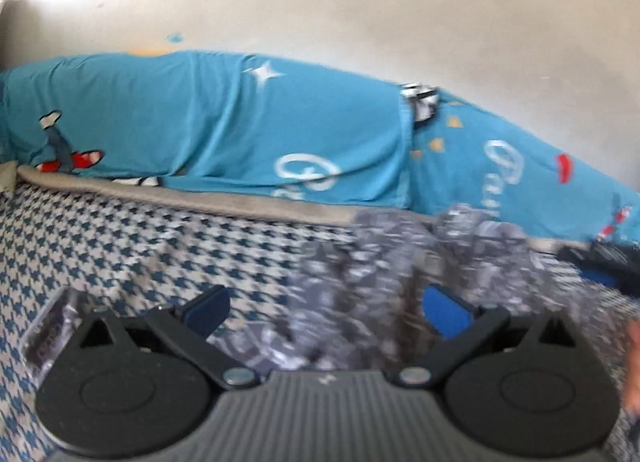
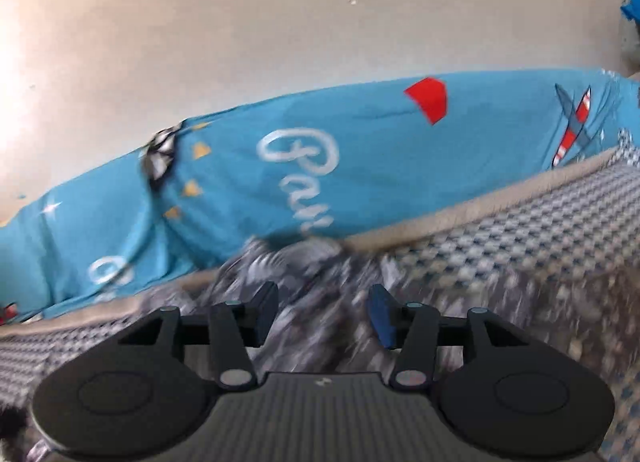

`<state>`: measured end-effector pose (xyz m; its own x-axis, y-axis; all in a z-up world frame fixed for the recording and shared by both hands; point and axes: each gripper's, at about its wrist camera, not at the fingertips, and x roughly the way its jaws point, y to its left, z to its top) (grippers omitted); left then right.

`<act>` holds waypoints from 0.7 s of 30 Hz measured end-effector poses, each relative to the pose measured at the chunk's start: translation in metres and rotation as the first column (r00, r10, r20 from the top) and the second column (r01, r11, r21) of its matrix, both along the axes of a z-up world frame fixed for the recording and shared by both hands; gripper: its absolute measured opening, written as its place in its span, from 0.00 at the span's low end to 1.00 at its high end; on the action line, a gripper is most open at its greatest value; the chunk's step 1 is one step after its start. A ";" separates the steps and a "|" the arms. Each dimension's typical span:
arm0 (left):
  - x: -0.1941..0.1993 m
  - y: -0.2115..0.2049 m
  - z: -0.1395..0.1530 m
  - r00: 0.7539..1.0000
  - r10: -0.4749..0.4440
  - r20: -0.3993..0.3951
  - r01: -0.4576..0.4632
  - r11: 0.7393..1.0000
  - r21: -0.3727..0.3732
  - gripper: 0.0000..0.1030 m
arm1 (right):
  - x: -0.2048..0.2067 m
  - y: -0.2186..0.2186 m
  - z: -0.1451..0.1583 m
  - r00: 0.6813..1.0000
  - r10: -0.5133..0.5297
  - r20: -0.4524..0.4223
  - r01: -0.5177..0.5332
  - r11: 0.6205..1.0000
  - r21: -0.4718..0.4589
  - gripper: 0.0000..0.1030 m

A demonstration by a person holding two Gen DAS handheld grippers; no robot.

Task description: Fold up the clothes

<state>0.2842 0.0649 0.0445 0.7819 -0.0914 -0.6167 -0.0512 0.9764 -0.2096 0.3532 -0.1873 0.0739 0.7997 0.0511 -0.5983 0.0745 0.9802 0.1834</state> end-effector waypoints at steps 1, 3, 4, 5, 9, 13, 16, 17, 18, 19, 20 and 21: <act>0.008 0.005 -0.003 1.000 0.001 -0.009 -0.001 1.000 -0.012 1.00 | -0.009 0.006 -0.001 1.000 0.005 -0.008 -0.005 1.000 0.013 0.52; 0.022 0.016 -0.011 1.000 0.007 -0.031 -0.009 0.998 -0.054 1.00 | -0.024 0.017 -0.003 0.999 0.034 -0.041 -0.032 0.999 0.035 0.53; 0.030 0.020 -0.015 0.999 0.005 -0.041 -0.008 0.997 -0.078 1.00 | -0.027 0.024 -0.004 0.997 0.063 -0.053 -0.061 0.997 0.039 0.53; 0.037 0.024 -0.020 0.999 0.006 -0.049 -0.011 0.996 -0.092 1.00 | -0.030 0.030 -0.003 0.994 0.092 -0.060 -0.090 0.995 0.038 0.53; 0.063 0.034 -0.039 0.997 0.018 -0.076 -0.027 0.993 -0.114 1.00 | -0.033 0.051 0.004 0.987 0.159 -0.035 -0.161 0.985 -0.062 0.53; 0.078 0.041 -0.050 0.998 0.016 -0.062 -0.026 0.986 -0.166 1.00 | -0.028 0.054 0.003 0.983 0.179 -0.046 -0.183 0.980 -0.082 0.53; 0.087 0.038 -0.051 0.998 -0.021 -0.055 0.011 0.985 -0.170 0.99 | -0.025 0.053 0.001 0.982 0.177 -0.062 -0.180 0.983 -0.046 0.53; 0.090 0.035 -0.052 0.997 -0.042 -0.058 0.032 0.987 -0.160 0.98 | -0.024 0.052 0.001 0.982 0.177 -0.065 -0.180 0.983 -0.039 0.53; 0.094 0.032 -0.052 0.996 -0.064 -0.060 0.054 0.987 -0.151 0.94 | -0.023 0.052 0.001 0.982 0.176 -0.066 -0.178 0.983 -0.037 0.53; 0.097 0.028 -0.054 0.994 -0.084 -0.066 0.074 0.987 -0.139 0.88 | -0.023 0.053 0.001 0.982 0.174 -0.068 -0.177 0.984 -0.035 0.53; 0.100 0.025 -0.056 0.992 -0.103 -0.075 0.093 0.988 -0.127 0.85 | -0.022 0.053 0.001 0.983 0.173 -0.069 -0.175 0.984 -0.033 0.53; 0.103 0.022 -0.058 0.989 -0.119 -0.084 0.109 0.987 -0.119 0.76 | -0.022 0.053 0.001 0.983 0.171 -0.071 -0.174 0.984 -0.030 0.53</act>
